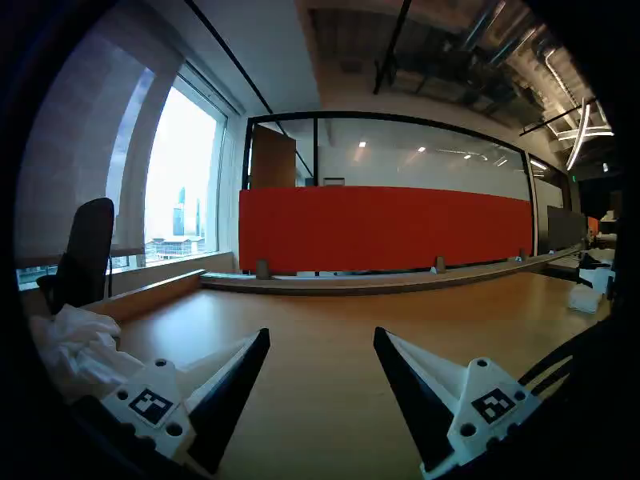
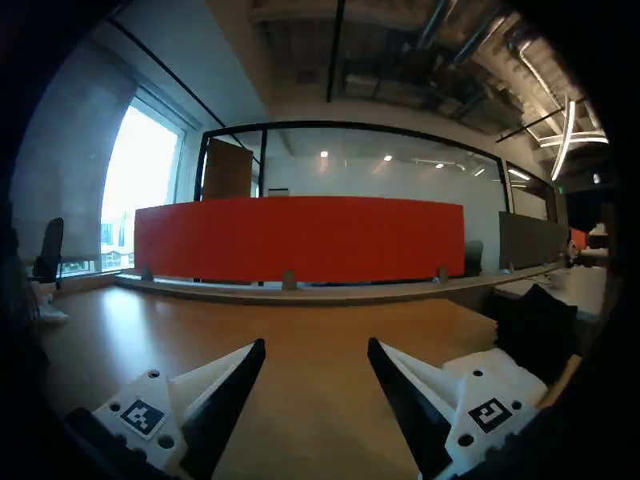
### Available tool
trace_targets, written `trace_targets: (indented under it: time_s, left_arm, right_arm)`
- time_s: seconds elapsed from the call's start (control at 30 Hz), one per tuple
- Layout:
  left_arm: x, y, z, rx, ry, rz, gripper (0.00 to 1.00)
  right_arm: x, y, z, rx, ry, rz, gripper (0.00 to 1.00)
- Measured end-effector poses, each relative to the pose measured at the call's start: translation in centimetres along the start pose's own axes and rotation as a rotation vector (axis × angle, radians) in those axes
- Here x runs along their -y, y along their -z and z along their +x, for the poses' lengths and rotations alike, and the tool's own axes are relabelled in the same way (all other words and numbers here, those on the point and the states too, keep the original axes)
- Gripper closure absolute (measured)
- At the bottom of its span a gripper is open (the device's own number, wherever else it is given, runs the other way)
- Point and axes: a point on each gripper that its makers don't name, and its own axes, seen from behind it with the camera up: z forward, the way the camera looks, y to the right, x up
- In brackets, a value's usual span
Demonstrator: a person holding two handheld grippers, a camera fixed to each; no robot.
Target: Fold towel
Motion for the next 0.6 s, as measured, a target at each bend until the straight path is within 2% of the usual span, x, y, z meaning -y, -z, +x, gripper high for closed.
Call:
trace_targets:
  time_s: [0.6]
  left_arm:
    - [0.03,0.02,0.08,0.001,0.002,0.0,0.03]
  right_arm:
    - [0.05,0.03,0.05,0.0,0.0,0.0,0.01]
